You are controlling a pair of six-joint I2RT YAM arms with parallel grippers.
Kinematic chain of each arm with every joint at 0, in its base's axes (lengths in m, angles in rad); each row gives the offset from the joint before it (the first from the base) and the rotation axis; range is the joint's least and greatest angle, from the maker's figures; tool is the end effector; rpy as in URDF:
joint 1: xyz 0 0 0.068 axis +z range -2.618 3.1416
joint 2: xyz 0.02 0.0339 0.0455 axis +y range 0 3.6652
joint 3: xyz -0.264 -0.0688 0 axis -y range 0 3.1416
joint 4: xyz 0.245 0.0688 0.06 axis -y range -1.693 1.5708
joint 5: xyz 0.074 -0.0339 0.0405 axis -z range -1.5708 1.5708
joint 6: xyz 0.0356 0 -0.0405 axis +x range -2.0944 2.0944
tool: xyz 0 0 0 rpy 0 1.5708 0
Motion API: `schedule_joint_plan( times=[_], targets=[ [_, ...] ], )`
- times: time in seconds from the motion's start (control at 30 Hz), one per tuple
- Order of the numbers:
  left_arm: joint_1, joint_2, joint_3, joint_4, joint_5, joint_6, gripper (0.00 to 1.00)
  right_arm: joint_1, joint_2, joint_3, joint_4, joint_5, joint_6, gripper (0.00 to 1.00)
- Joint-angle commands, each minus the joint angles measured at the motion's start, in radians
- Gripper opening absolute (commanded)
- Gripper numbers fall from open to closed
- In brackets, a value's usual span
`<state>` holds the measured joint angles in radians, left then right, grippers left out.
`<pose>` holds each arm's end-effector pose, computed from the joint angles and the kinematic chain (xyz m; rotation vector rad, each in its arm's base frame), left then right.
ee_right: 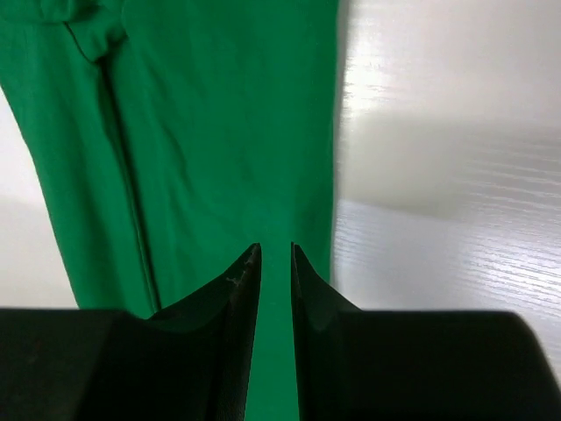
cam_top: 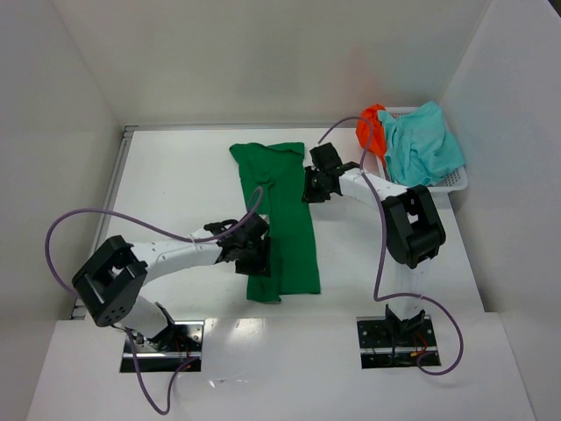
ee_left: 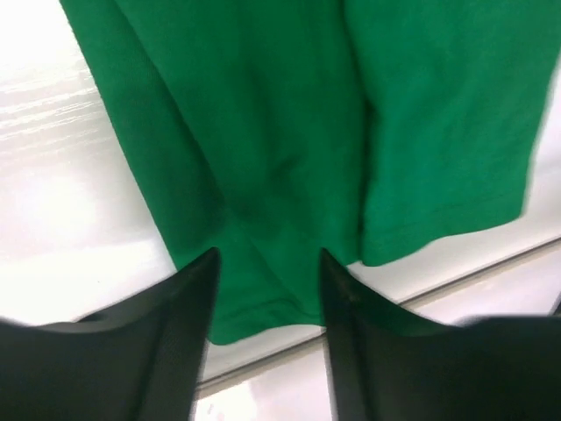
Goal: Fold and stack the t-shirts
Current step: Rotate the tshirt 90 degrees
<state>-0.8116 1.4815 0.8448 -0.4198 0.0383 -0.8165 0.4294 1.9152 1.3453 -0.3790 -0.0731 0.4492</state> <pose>0.1938 -0.2062 0.1836 0.0071 2.7609 -0.5642 0.3731 0.1737 0.1913 -0.0048 2.5747 0.4371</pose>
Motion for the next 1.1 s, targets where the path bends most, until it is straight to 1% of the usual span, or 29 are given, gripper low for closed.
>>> schedule_joint_plan(
  times=[0.0,0.03,0.13,0.17,0.23,0.47,0.57,0.6,0.83,0.9,0.93,1.0,1.03,1.07],
  targets=[
    [-0.003,0.034,-0.016,0.042,0.02,-0.009,0.54,-0.001,-0.054,-0.006,0.092,-0.034,0.009,0.25],
    [-0.003,0.034,-0.016,0.042,0.02,-0.018,0.45,-0.001,-0.045,-0.006,0.104,-0.056,0.009,0.25],
    [-0.003,0.063,-0.026,0.052,0.032,-0.029,0.33,-0.001,-0.025,-0.015,0.115,-0.068,0.019,0.24],
    [-0.003,0.075,-0.036,0.052,0.044,-0.038,0.27,-0.001,-0.013,-0.015,0.115,-0.079,0.019,0.24],
    [-0.003,0.086,-0.047,0.052,0.044,-0.056,0.2,-0.001,-0.004,-0.015,0.124,-0.079,0.019,0.24],
    [-0.003,0.063,-0.087,0.015,0.044,-0.156,0.12,-0.001,0.015,-0.046,0.144,-0.099,0.019,0.23],
    [-0.003,0.053,-0.087,-0.016,0.035,-0.185,0.12,-0.001,0.024,-0.046,0.144,-0.099,0.019,0.23],
    [-0.003,0.042,-0.087,-0.031,0.035,-0.197,0.11,-0.001,0.033,-0.046,0.144,-0.099,0.019,0.23],
    [-0.003,-0.003,-0.105,-0.089,-0.029,-0.245,0.11,-0.001,0.024,-0.087,0.153,-0.099,0.019,0.23],
    [-0.003,-0.003,-0.093,-0.114,-0.054,-0.245,0.14,-0.001,0.024,-0.087,0.154,-0.109,0.019,0.23],
    [-0.003,-0.003,-0.078,-0.114,-0.054,-0.245,0.17,-0.001,0.024,-0.087,0.154,-0.109,0.019,0.23],
    [-0.003,-0.003,-0.055,-0.114,-0.063,-0.225,0.28,-0.001,0.001,-0.087,0.154,-0.122,0.019,0.23],
    [-0.003,-0.003,-0.02,-0.114,-0.063,-0.214,0.39,-0.001,-0.01,-0.087,0.154,-0.134,0.019,0.23],
    [-0.003,-0.003,0.003,-0.114,-0.075,-0.195,0.44,-0.001,-0.036,-0.087,0.154,-0.158,0.019,0.24]
  ],
)
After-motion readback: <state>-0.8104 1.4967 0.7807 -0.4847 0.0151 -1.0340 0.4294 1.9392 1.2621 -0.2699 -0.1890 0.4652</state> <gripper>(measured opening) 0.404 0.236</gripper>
